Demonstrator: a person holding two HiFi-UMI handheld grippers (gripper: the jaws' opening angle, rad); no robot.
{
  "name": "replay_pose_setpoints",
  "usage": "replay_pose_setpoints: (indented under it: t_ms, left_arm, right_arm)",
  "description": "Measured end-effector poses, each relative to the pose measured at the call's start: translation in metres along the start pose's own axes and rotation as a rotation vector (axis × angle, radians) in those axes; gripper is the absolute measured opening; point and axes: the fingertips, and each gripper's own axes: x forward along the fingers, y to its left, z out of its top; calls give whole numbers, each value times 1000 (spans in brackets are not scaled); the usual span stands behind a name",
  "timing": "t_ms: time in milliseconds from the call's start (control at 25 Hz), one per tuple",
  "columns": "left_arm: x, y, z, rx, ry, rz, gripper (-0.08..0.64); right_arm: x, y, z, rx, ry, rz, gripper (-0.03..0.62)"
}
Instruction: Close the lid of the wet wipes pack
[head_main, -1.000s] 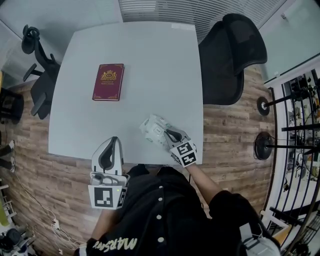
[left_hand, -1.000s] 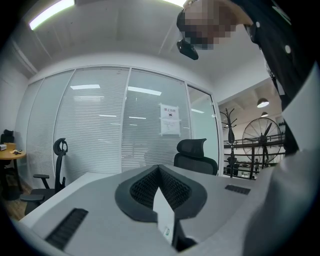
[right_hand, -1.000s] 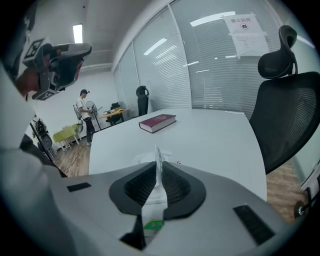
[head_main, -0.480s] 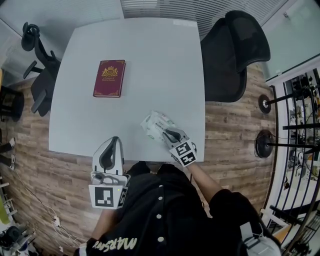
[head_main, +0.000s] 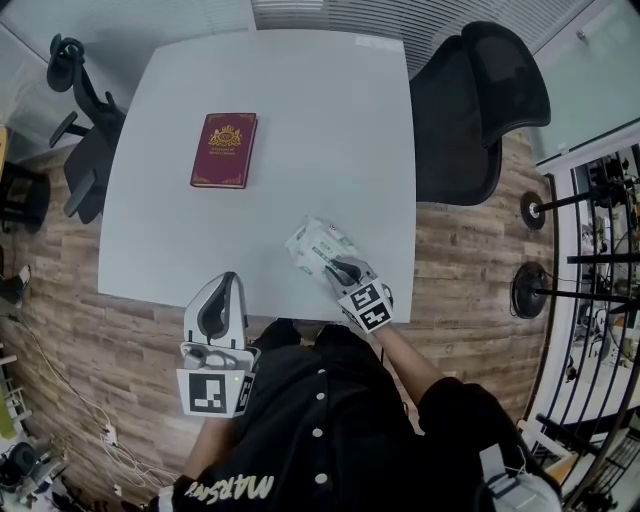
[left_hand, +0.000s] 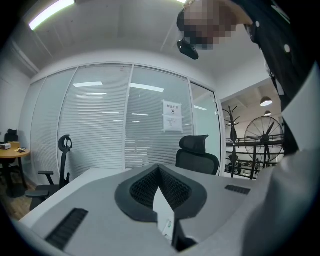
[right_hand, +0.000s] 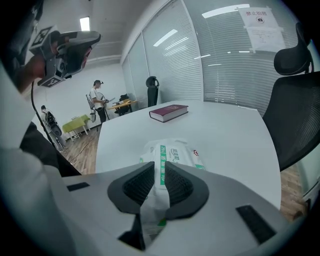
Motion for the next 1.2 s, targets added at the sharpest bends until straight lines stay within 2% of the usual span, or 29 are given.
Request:
replay_pose_setpoints:
  t_ms: [440, 1200]
  left_arm:
    - [-2, 3, -3, -5, 8, 14, 8]
    - [-2, 6, -4, -8, 11, 25, 8]
  right_arm:
    - [11, 0, -5, 58, 60, 40, 66]
    - [24, -2, 3, -15, 138, 27, 38]
